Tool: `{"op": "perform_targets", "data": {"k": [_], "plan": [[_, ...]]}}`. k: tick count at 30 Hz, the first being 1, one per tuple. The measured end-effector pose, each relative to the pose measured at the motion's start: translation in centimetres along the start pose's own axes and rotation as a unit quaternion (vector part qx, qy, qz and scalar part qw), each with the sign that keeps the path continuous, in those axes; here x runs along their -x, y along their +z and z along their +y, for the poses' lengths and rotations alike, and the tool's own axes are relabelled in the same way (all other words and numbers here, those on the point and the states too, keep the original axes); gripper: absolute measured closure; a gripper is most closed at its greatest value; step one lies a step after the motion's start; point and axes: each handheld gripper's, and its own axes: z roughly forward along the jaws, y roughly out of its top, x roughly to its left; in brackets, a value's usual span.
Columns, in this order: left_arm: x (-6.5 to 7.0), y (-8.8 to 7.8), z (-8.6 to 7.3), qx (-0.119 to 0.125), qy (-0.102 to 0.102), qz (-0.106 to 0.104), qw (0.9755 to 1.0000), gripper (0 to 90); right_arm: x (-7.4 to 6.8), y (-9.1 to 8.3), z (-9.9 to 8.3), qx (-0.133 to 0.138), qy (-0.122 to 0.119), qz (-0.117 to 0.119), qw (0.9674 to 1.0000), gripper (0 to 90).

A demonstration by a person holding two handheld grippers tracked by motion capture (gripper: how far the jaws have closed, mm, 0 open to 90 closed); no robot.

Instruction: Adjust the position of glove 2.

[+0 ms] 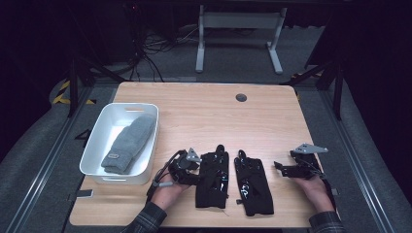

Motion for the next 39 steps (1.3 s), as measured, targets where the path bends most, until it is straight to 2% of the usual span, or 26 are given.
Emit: {"op": "perform_targets", "data": {"k": [8, 12, 14, 16, 17, 19, 21, 23, 25, 29, 32, 39], "plan": [[-0.2, 0.1, 0.0, 0.004, -0.018, -0.018, 0.9997, 84.0, 0.0, 0.0, 0.0, 0.0, 0.0, 0.0, 1.0, 15.4], [-0.5, 0.1, 0.0, 0.007, -0.035, -0.029, 0.9989, 87.2, 0.0, -0.1, 0.1, -0.003, 0.004, -0.005, 1.0, 19.1], [-0.9, 0.0, -0.1, 0.011, -0.051, -0.044, 0.9977, 87.3, -0.1, -0.4, 0.3, -0.006, 0.001, 0.004, 1.0, 29.0], [-1.3, -0.1, -0.1, 0.022, -0.067, -0.055, 0.996, 87.4, -0.4, -1.1, 0.6, 0.007, -0.001, 0.017, 0.9998, 38.0], [-1.3, -0.2, -0.1, 0.028, -0.07, -0.058, 0.9955, 87.5, -0.7, -1.6, 0.7, 0.01, -0.005, 0.031, 0.9994, 46.5], [-1.5, -0.6, 0.0, 0.042, -0.078, -0.064, 0.994, 87.6, -1.4, -2.1, 0.7, 0.009, -0.017, 0.055, 0.9983, 58.0], [-1.6, -0.9, 0.0, 0.05, -0.081, -0.064, 0.9935, 87.6, -2.3, -2.5, 0.5, -0.001, -0.033, 0.08, 0.9962, 69.2], [-1.7, -1.1, 0.1, 0.06, -0.087, -0.072, 0.9918, 87.7, -2.9, -2.8, 0.3, -0.007, -0.043, 0.095, 0.9945, 79.0], [-1.8, -1.4, 0.3, 0.067, -0.087, -0.072, 0.9913, 87.7, -3.6, -3.1, 0.1, -0.009, -0.045, 0.117, 0.992, 89.0], [-1.8, -1.7, 0.6, 0.082, -0.091, -0.082, 0.9892, 87.7, -4.7, -3.4, -0.3, -0.019, -0.062, 0.14, 0.988, 90.0], [-1.8, -2.0, 0.7, 0.087, -0.089, -0.087, 0.9885, 87.7, -5.4, -3.4, -0.5, -0.03, -0.07, 0.156, 0.9848, 90.0], [-2.0, -2.8, 1.0, 0.111, -0.103, -0.113, 0.9819, 87.7, -6.9, -3.1, -0.5, -0.037, -0.087, 0.185, 0.9782, 90.0]]}}
